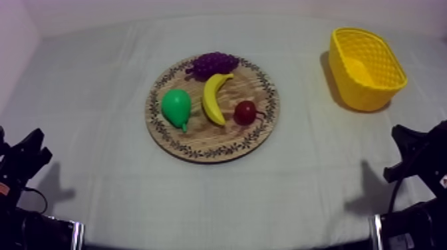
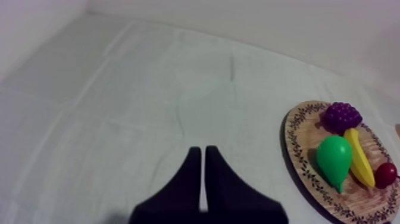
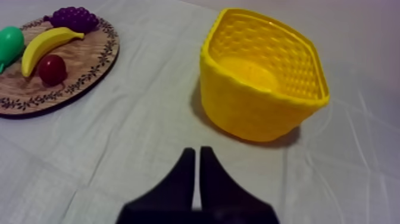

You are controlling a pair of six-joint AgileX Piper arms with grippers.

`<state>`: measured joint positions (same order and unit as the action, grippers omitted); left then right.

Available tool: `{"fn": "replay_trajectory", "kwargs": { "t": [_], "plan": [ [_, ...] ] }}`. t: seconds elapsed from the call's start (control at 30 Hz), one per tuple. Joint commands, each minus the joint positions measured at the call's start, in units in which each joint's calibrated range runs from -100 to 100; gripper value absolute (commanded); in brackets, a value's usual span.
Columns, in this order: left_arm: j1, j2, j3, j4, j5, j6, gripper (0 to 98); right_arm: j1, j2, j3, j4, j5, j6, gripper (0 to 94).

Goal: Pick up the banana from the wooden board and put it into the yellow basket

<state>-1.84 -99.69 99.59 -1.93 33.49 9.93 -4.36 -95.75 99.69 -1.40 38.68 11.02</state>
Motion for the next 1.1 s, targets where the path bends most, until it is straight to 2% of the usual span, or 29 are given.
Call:
{"fn": "replay_trajectory", "kwargs": {
  "t": [0.0,0.5,0.7,1.07],
  "plan": [
    [0.0,-0.1,0.0,0.00,0.1,0.0,0.0,0.0,0.0,0.0,0.0,-0.1,0.0,0.7],
    [0.0,-0.1,0.0,0.00,0.1,0.0,0.0,0.0,0.0,0.0,0.0,-0.1,-0.1,0.6],
    [0.0,-0.1,0.0,0.00,0.1,0.0,0.0,0.0,0.0,0.0,0.0,-0.1,-1.9,0.6],
    [0.0,-0.1,0.0,0.00,0.1,0.0,0.0,0.0,0.0,0.0,0.0,-0.1,-1.4,0.6]
  ]
}}
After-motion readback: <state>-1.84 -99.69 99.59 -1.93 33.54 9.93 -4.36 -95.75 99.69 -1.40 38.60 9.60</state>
